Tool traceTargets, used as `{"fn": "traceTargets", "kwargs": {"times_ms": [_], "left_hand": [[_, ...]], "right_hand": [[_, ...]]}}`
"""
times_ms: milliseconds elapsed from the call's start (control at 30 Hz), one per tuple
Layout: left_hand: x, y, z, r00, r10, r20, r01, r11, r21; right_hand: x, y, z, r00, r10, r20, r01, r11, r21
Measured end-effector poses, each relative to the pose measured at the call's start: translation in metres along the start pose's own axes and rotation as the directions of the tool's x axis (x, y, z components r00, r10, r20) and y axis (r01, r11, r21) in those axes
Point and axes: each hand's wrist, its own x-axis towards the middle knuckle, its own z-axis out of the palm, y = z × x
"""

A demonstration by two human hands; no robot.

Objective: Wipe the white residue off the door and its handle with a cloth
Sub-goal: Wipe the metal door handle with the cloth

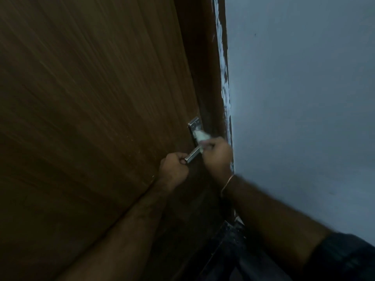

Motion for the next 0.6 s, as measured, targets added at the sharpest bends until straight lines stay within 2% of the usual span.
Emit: {"fn": "traceTargets", "kwargs": {"times_ms": [67,133,200,267,333,433,500,600], "left_hand": [[-0.001,0.003,0.000,1.000,-0.003,0.009,0.003,1.000,0.004],[0.000,0.004,0.000,1.000,0.006,-0.004,-0.006,1.000,-0.010],[-0.002,0.005,-0.002,1.000,-0.015,-0.022,0.015,0.999,-0.039],[-0.005,0.003,-0.005,0.996,-0.064,-0.056,0.061,0.996,-0.060],[-0.007,0.001,-0.007,0.992,-0.073,-0.107,0.068,0.997,-0.048],[-0.011,-0.001,-0.009,0.984,-0.018,-0.174,0.007,0.998,-0.066],[-0.016,-0.005,-0.006,0.991,0.039,-0.132,-0.054,0.991,-0.118],[-0.023,-0.010,-0.003,0.988,0.146,0.039,-0.142,0.985,-0.100]], "right_hand": [[0.015,0.000,-0.004,0.989,0.139,-0.043,-0.140,0.990,-0.028],[-0.006,-0.002,0.001,0.999,0.049,-0.007,-0.049,0.999,0.001],[-0.042,0.000,0.012,0.974,-0.080,0.210,0.079,0.997,0.014],[-0.058,0.010,0.016,0.889,-0.057,0.453,0.098,0.993,-0.067],[-0.055,0.017,0.010,0.867,0.048,0.496,-0.025,0.998,-0.052],[-0.043,0.019,-0.011,0.845,0.167,0.508,-0.265,0.956,0.126],[-0.034,0.015,-0.026,0.776,0.132,0.617,-0.286,0.945,0.157],[-0.015,0.001,-0.042,0.685,0.050,0.727,-0.171,0.981,0.094]]}}
